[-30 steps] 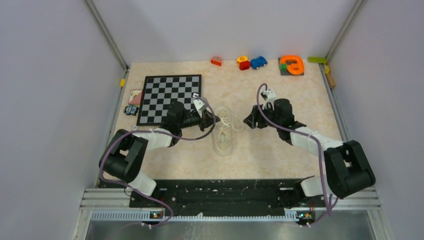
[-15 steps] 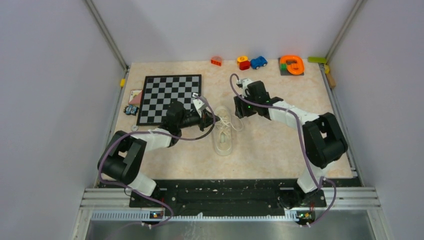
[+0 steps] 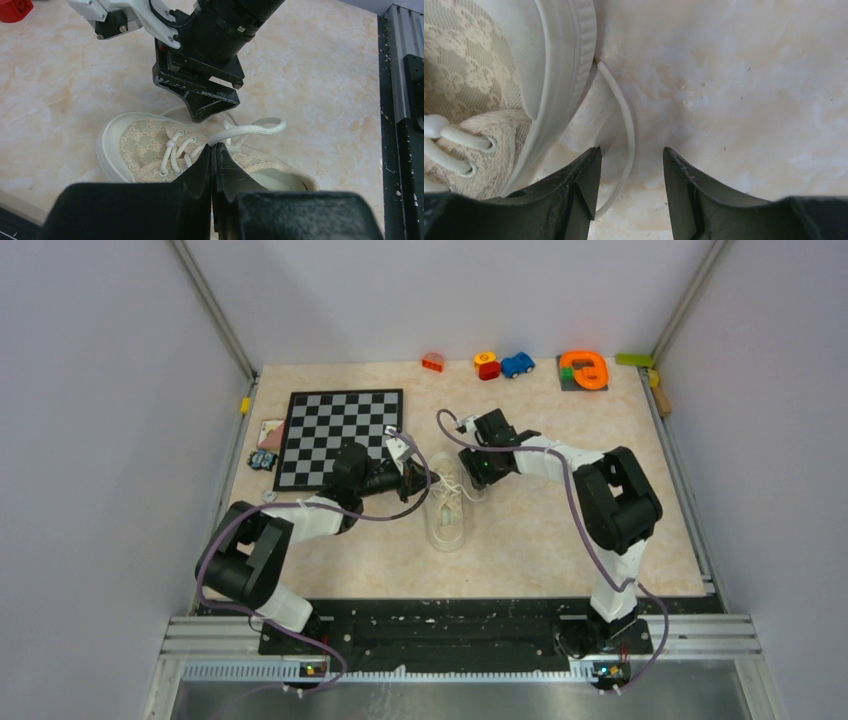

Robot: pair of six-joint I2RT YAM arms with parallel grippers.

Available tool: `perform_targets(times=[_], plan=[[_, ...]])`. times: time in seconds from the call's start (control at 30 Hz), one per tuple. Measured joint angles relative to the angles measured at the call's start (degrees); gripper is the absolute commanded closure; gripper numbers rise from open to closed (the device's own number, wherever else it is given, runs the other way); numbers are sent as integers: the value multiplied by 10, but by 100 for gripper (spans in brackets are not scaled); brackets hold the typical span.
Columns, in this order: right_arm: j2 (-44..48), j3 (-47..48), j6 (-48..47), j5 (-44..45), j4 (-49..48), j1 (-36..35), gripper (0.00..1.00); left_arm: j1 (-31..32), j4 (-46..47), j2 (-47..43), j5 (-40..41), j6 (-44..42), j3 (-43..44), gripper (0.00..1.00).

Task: Tie the shoes
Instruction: Cross the shoelace with the shoelace.

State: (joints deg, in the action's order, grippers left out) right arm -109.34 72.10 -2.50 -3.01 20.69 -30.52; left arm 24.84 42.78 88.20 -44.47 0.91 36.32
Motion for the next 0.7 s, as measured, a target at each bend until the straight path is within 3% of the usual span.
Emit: perform_targets(times=[0.23, 0.43, 0.7], plan=[[-23, 24, -4, 17, 8, -9, 98, 0, -10, -7, 3, -11, 0, 100], [17, -28, 17, 6, -27, -4, 100, 0, -13, -7, 4, -14, 0, 100], [197, -141, 60, -33, -108, 37, 100, 0, -21, -7, 4, -16, 0, 100]])
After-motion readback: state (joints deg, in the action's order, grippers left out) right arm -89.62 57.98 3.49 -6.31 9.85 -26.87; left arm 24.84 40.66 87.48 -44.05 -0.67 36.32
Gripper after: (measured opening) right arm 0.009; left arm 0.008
